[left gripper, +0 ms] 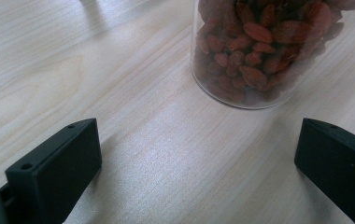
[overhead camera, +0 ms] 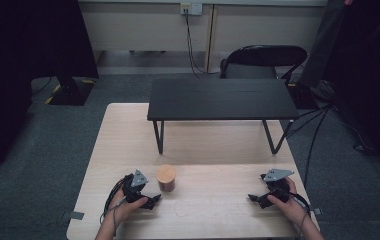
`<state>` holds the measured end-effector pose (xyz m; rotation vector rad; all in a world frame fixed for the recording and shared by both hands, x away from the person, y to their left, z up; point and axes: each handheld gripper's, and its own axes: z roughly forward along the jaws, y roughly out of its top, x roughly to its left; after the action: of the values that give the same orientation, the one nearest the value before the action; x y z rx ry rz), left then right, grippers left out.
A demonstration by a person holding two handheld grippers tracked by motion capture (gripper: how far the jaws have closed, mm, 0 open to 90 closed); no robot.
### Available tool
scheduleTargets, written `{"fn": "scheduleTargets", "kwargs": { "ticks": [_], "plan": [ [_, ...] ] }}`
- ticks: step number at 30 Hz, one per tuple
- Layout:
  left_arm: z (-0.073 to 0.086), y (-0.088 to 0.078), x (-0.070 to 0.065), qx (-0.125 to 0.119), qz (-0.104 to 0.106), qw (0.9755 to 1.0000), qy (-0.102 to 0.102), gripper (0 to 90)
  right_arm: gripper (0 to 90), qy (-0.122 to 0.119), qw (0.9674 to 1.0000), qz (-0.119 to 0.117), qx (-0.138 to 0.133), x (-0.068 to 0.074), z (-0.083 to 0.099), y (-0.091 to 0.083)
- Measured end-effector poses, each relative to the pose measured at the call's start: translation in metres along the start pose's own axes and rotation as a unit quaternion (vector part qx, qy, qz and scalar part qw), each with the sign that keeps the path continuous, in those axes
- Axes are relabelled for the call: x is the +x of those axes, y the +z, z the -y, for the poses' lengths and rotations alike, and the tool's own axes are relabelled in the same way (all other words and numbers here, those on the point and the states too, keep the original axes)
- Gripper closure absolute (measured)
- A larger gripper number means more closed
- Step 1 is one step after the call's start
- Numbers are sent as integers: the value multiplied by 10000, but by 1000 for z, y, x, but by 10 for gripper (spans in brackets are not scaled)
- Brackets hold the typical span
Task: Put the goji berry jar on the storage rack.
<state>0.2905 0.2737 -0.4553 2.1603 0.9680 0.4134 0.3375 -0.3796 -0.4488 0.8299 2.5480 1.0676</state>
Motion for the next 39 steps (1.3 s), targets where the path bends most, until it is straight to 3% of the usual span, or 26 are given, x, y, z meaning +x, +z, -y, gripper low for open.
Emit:
{"fn": "scheduleTargets", "kwargs": {
  "ticks": [19, 26, 39],
  "plan": [
    [0, 0, -1, -6, 13, 10000, 9, 0, 0, 0, 10000, 1, 0, 0, 0, 0],
    [0, 0, 0, -53, 126, 9998, 125, 12, 0, 0, 10000, 0, 0, 0, 0, 0],
    [-6, 0, -1, -237, 219, 9995, -58, 11, 0, 0, 10000, 0, 0, 0, 0, 0]
  ]
}}
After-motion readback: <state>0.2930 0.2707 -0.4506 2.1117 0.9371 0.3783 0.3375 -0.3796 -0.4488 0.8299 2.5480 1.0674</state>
